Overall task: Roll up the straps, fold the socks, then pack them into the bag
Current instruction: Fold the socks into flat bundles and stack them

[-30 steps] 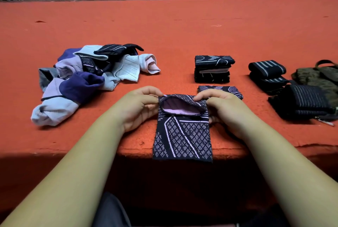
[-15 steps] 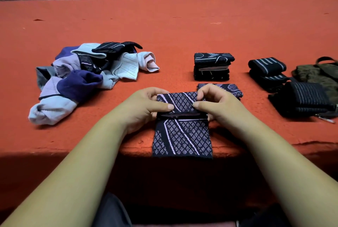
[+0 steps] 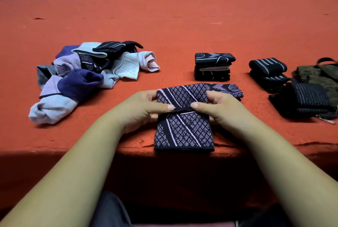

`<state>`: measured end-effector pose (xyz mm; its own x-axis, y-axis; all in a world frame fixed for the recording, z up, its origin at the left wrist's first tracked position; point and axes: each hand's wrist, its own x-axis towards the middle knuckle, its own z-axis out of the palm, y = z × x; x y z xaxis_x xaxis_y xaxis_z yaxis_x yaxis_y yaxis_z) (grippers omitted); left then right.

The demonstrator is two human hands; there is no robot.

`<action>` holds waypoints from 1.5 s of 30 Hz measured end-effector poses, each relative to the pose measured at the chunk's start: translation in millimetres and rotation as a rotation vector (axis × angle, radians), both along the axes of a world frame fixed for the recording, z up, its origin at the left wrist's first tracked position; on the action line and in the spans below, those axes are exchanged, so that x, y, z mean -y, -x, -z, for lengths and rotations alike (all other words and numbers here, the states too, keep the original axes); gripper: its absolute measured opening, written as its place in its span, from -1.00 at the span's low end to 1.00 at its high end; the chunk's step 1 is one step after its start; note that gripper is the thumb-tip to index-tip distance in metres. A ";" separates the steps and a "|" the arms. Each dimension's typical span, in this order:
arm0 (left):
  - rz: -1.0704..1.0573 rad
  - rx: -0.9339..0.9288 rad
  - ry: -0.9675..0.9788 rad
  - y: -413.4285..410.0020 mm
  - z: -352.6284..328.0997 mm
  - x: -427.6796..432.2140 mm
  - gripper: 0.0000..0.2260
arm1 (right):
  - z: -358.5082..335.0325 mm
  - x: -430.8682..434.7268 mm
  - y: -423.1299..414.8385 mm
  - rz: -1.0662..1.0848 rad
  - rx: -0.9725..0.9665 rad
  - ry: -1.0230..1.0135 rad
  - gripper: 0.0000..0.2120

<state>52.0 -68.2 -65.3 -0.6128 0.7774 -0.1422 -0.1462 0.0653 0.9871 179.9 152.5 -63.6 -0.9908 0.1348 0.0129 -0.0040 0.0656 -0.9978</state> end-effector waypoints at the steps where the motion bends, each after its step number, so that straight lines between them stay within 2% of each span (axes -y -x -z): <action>1: -0.021 -0.013 0.027 1.2 0.5 0.4 -0.62 | 1.6 -1.3 1.6 0.011 -0.009 -0.014 -0.79; 5: -0.093 -0.035 0.040 3.0 0.4 1.8 -0.67 | -0.2 -4.8 1.6 0.029 -0.017 0.037 -0.78; 11: -0.123 -0.103 0.000 -0.3 -4.1 4.2 -0.64 | 0.1 -10.0 1.9 -0.013 0.020 -0.144 -0.78; 17: -0.137 -0.129 -0.004 0.0 -6.1 5.5 -0.67 | -3.0 -12.1 0.5 -0.019 0.020 -0.140 -0.78; 22: -0.124 -0.062 -0.104 2.4 -5.7 6.4 -0.62 | -1.9 -12.3 0.2 -0.030 0.022 -0.105 -0.75; 26: -0.103 0.049 -0.207 8.9 -4.0 8.6 -0.50 | -3.3 -13.7 -1.6 -0.058 0.046 -0.031 -0.68; 28: -0.083 0.105 -0.222 10.1 -3.2 9.4 -0.50 | -3.5 -13.1 -4.2 -0.067 0.030 0.001 -0.65; 32: -0.048 0.079 -0.112 5.9 -7.0 10.2 -0.70 | -7.5 -12.0 -8.9 -0.081 0.002 -0.033 -0.60; 35: 0.005 0.098 -0.010 2.7 -7.2 8.7 -0.67 | -13.9 -11.1 -13.9 -0.095 0.055 -0.042 -0.50; 41: -0.046 0.269 0.020 6.1 -8.5 9.2 -0.62 | -11.5 -8.5 -13.9 -0.094 0.066 -0.041 -0.54; 43: -0.004 0.191 0.060 4.2 -8.2 11.5 -0.62 | -12.2 -10.6 -13.5 -0.047 0.033 -0.155 -0.63; 45: 0.024 0.111 0.039 2.1 -5.9 11.3 -0.64 | -13.9 -10.7 -12.6 -0.028 -0.025 -0.202 -0.60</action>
<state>49.9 -79.4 -59.4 -0.5731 0.7841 -0.2383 -0.2523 0.1078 0.9616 192.5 163.1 -49.6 -0.9932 0.0990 0.0616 -0.0336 0.2636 -0.9641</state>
